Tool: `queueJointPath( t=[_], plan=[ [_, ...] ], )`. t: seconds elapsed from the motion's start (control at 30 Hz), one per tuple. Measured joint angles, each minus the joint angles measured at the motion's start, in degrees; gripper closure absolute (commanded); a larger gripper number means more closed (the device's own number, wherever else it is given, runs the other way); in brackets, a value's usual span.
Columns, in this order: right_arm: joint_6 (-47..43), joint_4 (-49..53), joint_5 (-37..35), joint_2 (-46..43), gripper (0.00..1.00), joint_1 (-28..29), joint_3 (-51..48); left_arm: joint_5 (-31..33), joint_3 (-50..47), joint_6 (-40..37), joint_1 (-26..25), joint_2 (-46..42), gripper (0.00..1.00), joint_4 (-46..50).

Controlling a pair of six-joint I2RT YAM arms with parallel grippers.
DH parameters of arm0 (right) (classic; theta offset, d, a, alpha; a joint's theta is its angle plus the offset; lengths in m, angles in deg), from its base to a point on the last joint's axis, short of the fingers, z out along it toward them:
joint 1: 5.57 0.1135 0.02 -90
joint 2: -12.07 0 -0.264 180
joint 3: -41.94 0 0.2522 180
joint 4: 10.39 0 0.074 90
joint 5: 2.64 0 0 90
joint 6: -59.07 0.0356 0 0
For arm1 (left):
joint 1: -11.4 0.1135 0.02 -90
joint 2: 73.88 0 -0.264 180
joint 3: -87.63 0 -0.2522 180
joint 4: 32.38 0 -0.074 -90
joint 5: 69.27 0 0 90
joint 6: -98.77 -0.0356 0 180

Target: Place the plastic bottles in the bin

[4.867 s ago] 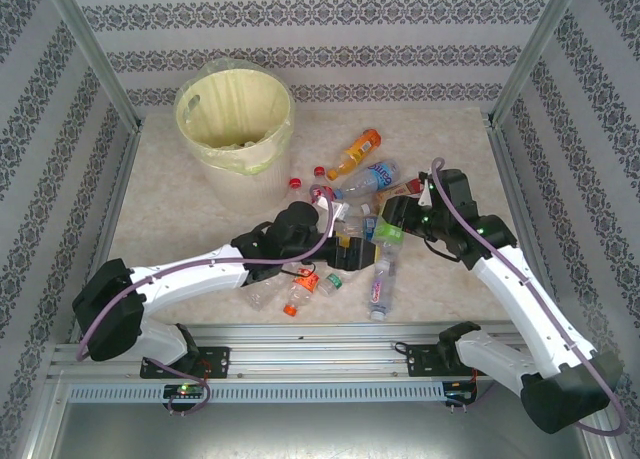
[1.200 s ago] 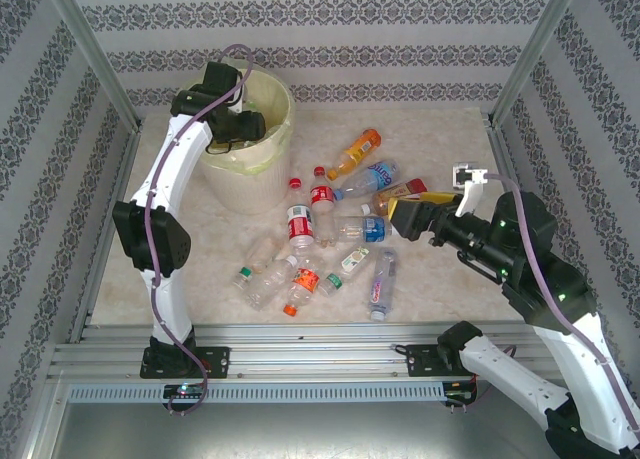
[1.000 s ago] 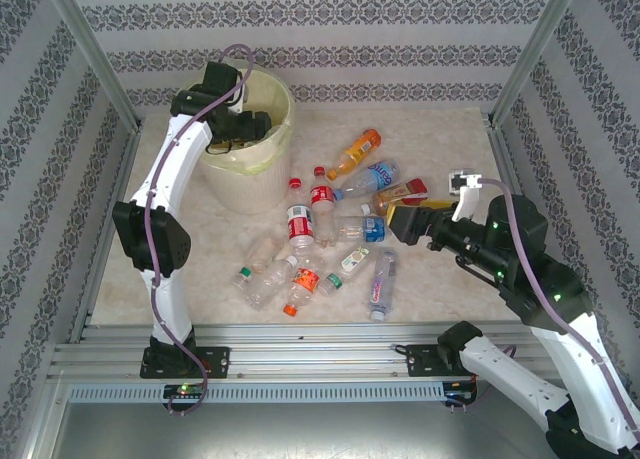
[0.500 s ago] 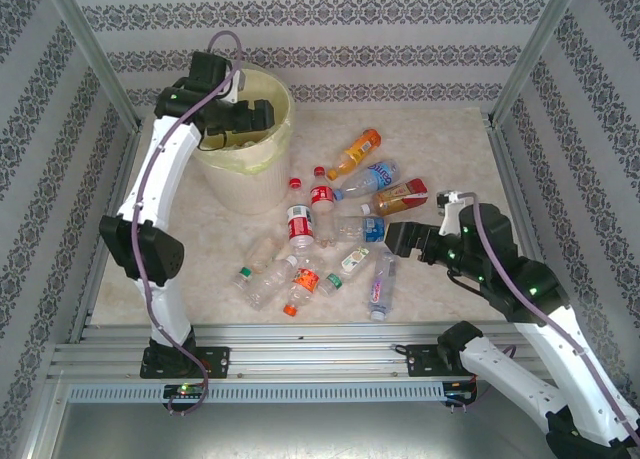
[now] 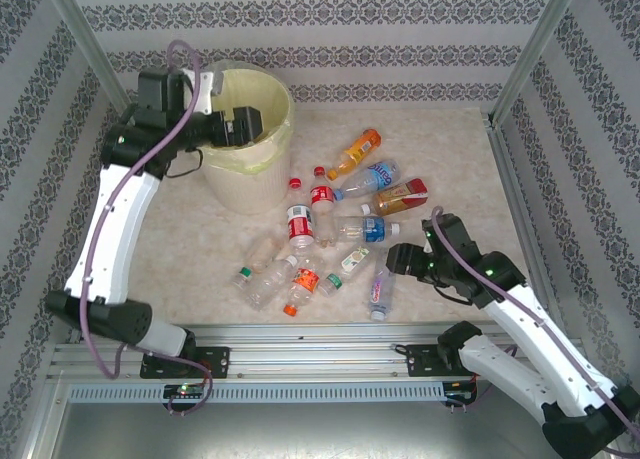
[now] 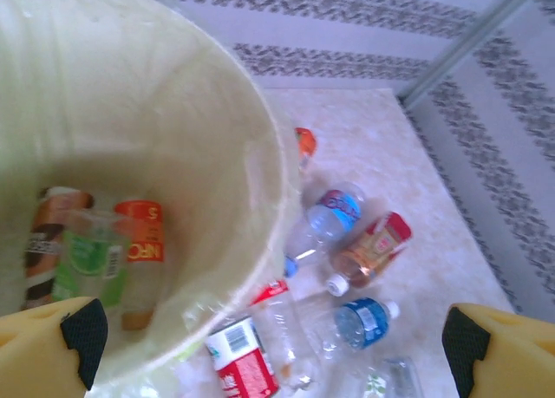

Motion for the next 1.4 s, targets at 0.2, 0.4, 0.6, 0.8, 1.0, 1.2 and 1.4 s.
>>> queueJointPath(
  t=[0.2, 0.4, 0.6, 0.8, 1.0, 1.2, 1.4],
  plan=[
    [1.0, -3.0, 0.9, 3.4, 0.24, -1.4, -4.0, -6.6, -13.7, 1.6, -0.4, -10.8, 0.0, -5.8],
    [1.5, -8.9, 2.8, 8.0, 0.22, -2.3, -7.1, -11.5, -24.5, 4.1, -4.8, -20.3, 0.0, -11.5],
    [2.4, -15.0, 4.6, 12.9, 0.21, -2.5, -8.8, -11.5, -32.6, 7.0, -12.1, -25.5, 0.0, -15.3],
    [2.4, -19.7, 5.2, 18.4, 0.21, -2.5, -9.3, -8.9, -40.4, 10.8, -21.5, -25.8, 0.0, -21.6],
    [2.4, -22.1, 5.2, 20.5, 0.23, -2.5, -10.6, -4.9, -45.9, 13.9, -28.8, -23.1, 0.0, -26.6],
    [2.3, -24.1, 5.2, 22.4, 0.26, -3.3, -12.1, -2.5, -48.5, 16.5, -33.3, -19.6, 0.0, -31.7],
    [2.3, -26.5, 5.2, 24.9, 0.28, -4.0, -12.3, -1.8, -49.1, 18.6, -36.6, -15.1, 0.0, -36.0]
  ],
)
